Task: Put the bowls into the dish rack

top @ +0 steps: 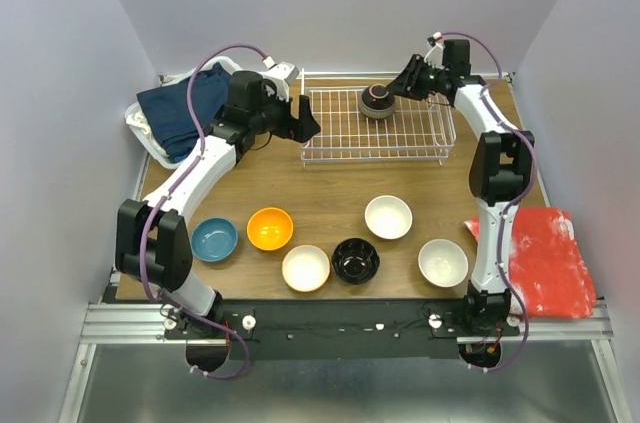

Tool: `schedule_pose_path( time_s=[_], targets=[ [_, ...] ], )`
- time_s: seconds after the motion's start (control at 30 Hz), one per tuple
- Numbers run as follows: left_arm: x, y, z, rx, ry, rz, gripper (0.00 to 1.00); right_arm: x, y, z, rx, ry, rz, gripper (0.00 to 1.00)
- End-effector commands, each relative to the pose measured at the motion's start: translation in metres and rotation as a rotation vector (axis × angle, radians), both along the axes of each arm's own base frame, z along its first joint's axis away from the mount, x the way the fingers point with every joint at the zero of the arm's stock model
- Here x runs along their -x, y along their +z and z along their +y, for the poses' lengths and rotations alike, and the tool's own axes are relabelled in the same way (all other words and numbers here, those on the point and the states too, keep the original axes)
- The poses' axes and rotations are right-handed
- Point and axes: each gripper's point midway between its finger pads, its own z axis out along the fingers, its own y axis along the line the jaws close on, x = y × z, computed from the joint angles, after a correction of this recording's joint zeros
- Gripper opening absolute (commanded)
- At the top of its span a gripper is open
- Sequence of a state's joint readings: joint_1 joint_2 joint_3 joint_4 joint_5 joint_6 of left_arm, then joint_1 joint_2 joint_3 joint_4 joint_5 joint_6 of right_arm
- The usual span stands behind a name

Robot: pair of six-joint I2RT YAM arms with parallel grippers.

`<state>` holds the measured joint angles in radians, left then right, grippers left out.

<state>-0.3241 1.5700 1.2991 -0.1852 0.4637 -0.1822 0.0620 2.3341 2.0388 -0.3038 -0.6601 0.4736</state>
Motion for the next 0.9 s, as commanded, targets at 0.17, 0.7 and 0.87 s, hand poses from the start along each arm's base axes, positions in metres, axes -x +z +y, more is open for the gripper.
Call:
schedule_pose_path(
  time_s=[0.17,0.7,0.87],
  targets=[
    [-0.014,0.039,0.045,-0.133,0.233,-0.214,0.99,0.05,0.054,-0.013,0.273,0.098,-0.171,0.47],
    [0.014,0.043,0.104,-0.262,0.441,-0.325,0.99,0.321,0.024,0.038,0.728,1.042,-0.522,0.48],
    [0.021,0.041,0.099,-0.231,0.421,-0.327,0.99,0.361,-0.009,0.025,0.862,1.205,-0.506,0.48]
  ],
)
